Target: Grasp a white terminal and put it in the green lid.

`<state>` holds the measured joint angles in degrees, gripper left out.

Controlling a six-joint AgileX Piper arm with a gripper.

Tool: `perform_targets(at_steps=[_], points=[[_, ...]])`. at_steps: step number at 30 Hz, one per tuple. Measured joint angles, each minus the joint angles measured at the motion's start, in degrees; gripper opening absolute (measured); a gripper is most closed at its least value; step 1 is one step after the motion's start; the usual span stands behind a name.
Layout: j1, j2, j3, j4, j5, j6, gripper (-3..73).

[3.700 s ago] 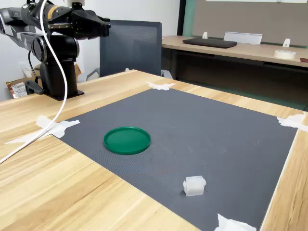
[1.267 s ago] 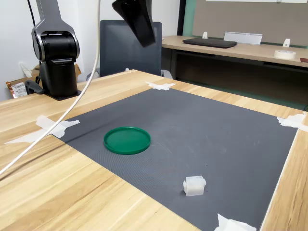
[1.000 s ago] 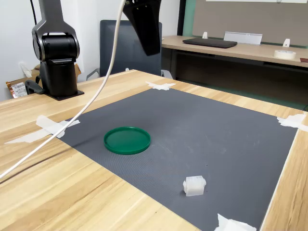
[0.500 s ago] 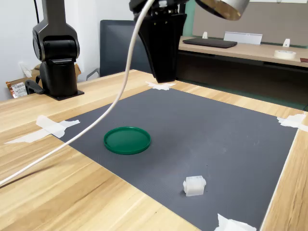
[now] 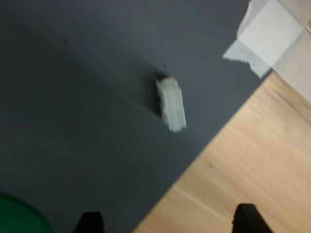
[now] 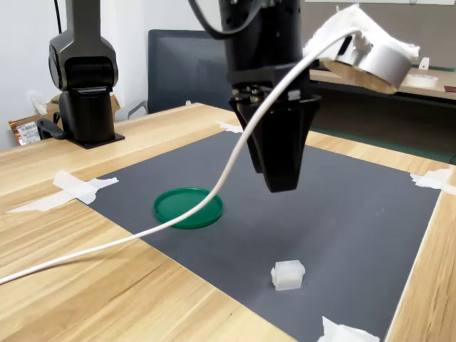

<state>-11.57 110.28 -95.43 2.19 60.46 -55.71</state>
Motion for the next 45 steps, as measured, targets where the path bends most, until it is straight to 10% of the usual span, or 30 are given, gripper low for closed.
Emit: perform_targets(at_steps=[32,45], points=[[0.4,12.2,-1.4,-1.9,-6.4,3.9,51.9],[0.4,12.7,-1.4,-2.2,-6.6,-6.6,51.3]])
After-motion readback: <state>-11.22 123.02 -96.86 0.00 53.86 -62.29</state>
